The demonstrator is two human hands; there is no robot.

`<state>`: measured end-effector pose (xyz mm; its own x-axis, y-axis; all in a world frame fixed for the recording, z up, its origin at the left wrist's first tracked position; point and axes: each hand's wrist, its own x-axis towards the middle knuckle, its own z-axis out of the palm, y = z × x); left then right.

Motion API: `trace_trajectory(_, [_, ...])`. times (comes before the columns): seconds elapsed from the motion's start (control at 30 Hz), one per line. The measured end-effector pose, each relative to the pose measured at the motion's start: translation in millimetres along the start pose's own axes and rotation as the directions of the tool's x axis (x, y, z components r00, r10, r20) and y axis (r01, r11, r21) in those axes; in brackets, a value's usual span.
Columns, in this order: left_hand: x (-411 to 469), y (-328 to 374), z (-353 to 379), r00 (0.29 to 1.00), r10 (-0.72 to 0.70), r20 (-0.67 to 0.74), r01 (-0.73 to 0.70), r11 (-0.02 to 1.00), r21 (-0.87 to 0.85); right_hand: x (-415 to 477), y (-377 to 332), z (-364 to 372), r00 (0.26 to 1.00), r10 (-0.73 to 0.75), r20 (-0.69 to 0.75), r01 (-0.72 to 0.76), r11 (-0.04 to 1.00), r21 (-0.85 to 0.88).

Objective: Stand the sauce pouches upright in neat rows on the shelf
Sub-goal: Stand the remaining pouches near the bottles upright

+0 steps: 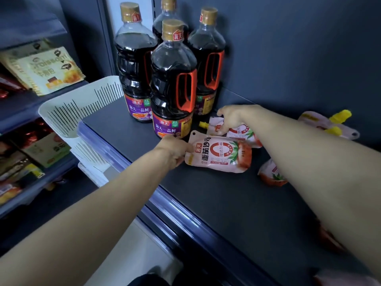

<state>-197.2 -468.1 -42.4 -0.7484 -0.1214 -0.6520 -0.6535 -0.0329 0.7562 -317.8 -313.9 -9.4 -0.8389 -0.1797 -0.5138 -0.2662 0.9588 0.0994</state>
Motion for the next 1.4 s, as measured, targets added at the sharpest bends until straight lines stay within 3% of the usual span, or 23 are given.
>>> trace_trajectory(0.17, [1.6, -6.8, 7.9, 0.996, 0.016, -0.092, -0.023, 0.997, -0.075, 4.2, -5.8, -0.7, 0.999, -0.039, -0.013, 0.039, 0.999, 0.021])
trace_trajectory(0.33, [-6.1, -5.7, 11.0, 0.998, -0.002, -0.056, -0.004, 0.994, -0.111, -7.4, -5.5, -14.1, 0.998, -0.047, -0.034, 0.049, 0.995, 0.082])
trace_trajectory(0.47, [-20.4, 4.8, 13.0, 0.995, 0.094, -0.025, -0.096, 0.985, -0.145, -25.8, -6.2, -22.4, 0.996, -0.059, -0.069, 0.065, 0.994, 0.087])
trace_trajectory(0.7, [-49.8, 22.9, 10.0, 0.947, 0.319, -0.025, -0.319, 0.948, 0.018, -62.3, -0.7, -35.8, 0.97, -0.04, -0.241, 0.093, 0.972, 0.215])
trace_trajectory(0.87, [-63.9, 34.0, -1.3, 0.825, 0.564, -0.031, -0.538, 0.802, 0.258, -85.5, 0.2, -40.3, 0.924, 0.009, -0.383, 0.125, 0.937, 0.325])
trace_trajectory(1.0, [-70.6, 38.4, -8.3, 0.714, 0.699, 0.039, -0.661, 0.656, 0.364, -103.8, -1.7, -36.2, 0.899, 0.055, -0.435, 0.081, 0.954, 0.289])
trace_trajectory(1.4, [-77.6, 39.1, -38.2, 0.558, 0.769, 0.312, -0.786, 0.37, 0.495, -161.4, -18.4, -13.2, 0.899, 0.201, -0.39, -0.025, 0.911, 0.411])
